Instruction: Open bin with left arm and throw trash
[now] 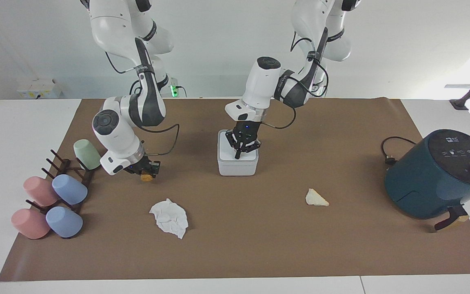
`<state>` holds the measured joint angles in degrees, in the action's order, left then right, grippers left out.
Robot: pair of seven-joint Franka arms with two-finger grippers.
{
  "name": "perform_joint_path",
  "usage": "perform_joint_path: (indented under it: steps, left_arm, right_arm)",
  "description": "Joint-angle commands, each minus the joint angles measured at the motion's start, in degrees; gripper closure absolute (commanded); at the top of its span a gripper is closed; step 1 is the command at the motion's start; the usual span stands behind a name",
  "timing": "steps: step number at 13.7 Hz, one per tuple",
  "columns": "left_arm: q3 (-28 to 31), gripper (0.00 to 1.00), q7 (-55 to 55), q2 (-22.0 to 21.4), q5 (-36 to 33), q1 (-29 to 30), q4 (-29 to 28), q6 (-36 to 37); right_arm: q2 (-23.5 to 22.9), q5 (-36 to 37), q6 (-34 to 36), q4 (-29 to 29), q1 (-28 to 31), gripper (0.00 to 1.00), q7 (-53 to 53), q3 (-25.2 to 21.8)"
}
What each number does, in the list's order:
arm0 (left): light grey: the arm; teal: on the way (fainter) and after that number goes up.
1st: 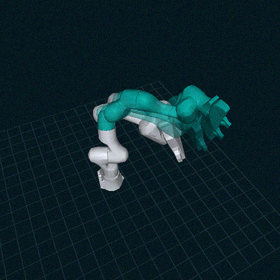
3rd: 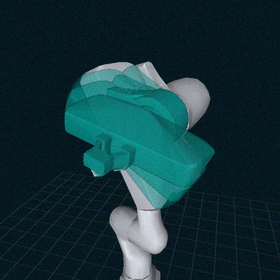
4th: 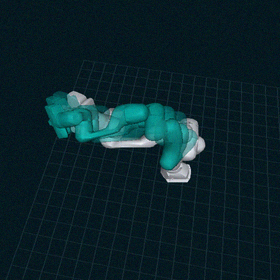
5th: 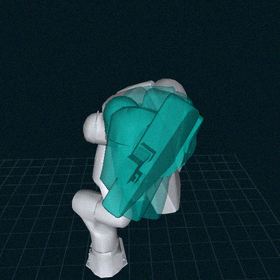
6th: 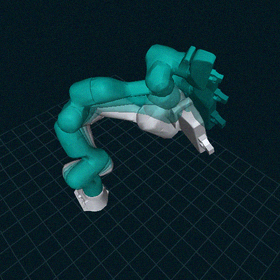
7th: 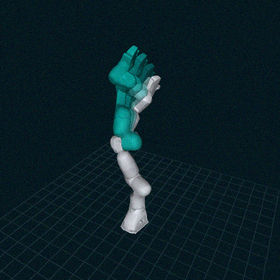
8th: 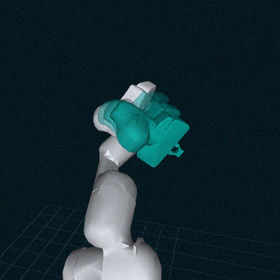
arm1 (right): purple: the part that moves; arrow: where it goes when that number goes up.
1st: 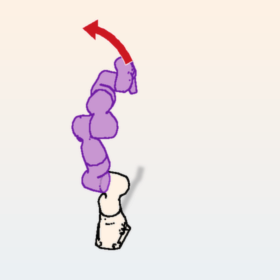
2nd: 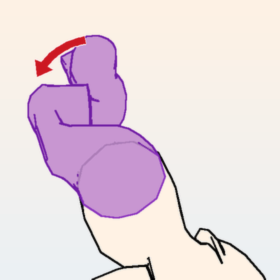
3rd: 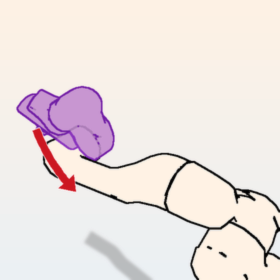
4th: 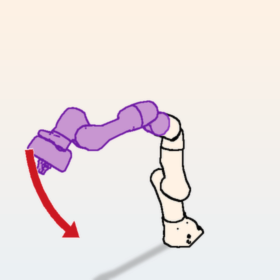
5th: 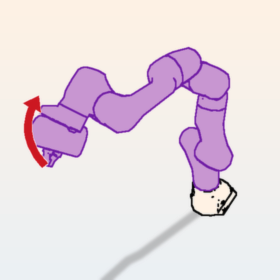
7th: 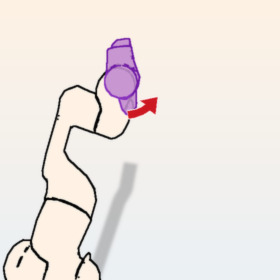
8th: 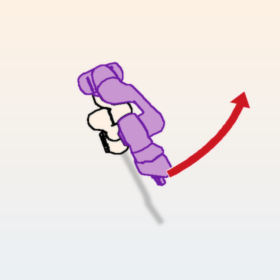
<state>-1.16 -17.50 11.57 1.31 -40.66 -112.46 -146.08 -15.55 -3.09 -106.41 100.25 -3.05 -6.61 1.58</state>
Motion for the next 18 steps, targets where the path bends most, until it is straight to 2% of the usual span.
perform_joint_path:
  steps: [1,4,6,7,8,9,10,11,12,13,16,18]
  left_arm:
    - [1.5,1.00,-0.3,-7.6,-0.6,-0.6,-1.7,11.9]
    - [1.5,1.00,-0.1,-15.5,-0.6,4.9,-1.7,26.0]
    - [1.6,1.00,-0.9,-19.2,-0.5,10.2,-1.5,33.2]
    - [1.7,1.00,-0.3,-20.3,-0.5,12.9,-1.0,35.9]
    - [1.7,0.95,-0.1,-21.0,-0.5,15.3,-0.2,39.4]
    - [1.8,0.55,0.2,-21.3,-0.5,18.0,0.7,41.8]
    - [1.7,0.31,2.2,-21.5,-0.6,21.4,1.5,44.0]
    - [1.8,0.16,5.9,-21.4,-0.6,23.8,2.7,45.0]
    - [1.8,0.11,11.2,-21.1,-0.6,26.7,4.3,46.1]
    - [1.8,0.00,14.5,-20.4,-0.5,29.1,6.1,47.5]
    - [1.8,0.00,15.7,-17.1,-0.3,33.3,12.8,49.3]
    - [1.9,0.00,15.7,-14.7,-0.3,34.9,17.3,51.1]
  right_arm:
    - [0.7,-0.1,19.0,-15.9,0.6,1.00,0.7,0.4]
    - [2.5,-0.9,20.6,-16.3,0.1,1.00,1.9,0.4]
    - [2.5,-4.4,18.2,-16.2,-1.2,1.00,0.2,1.8]
    - [2.5,-6.1,15.5,-15.7,-2.6,1.00,-4.4,2.0]
    - [2.6,-7.4,12.3,-14.6,-5.6,1.00,-10.8,2.1]
    - [3.3,-7.5,7.6,-12.1,-9.2,1.00,-14.8,2.0]
    - [4.2,-7.5,2.1,-8.9,-11.7,1.00,-17.6,2.1]
    - [4.1,-7.6,-3.3,-6.1,-14.6,1.00,-21.9,2.1]
    - [3.8,-7.6,-7.7,-3.7,-17.2,1.00,-25.4,2.1]
    - [4.0,-7.7,-13.9,-0.2,-18.7,1.00,-28.3,2.1]
    - [3.3,-8.7,-22.2,4.2,-24.5,1.00,-35.5,2.1]
    - [2.2,-8.7,-23.8,4.9,-25.9,1.00,-36.5,2.0]
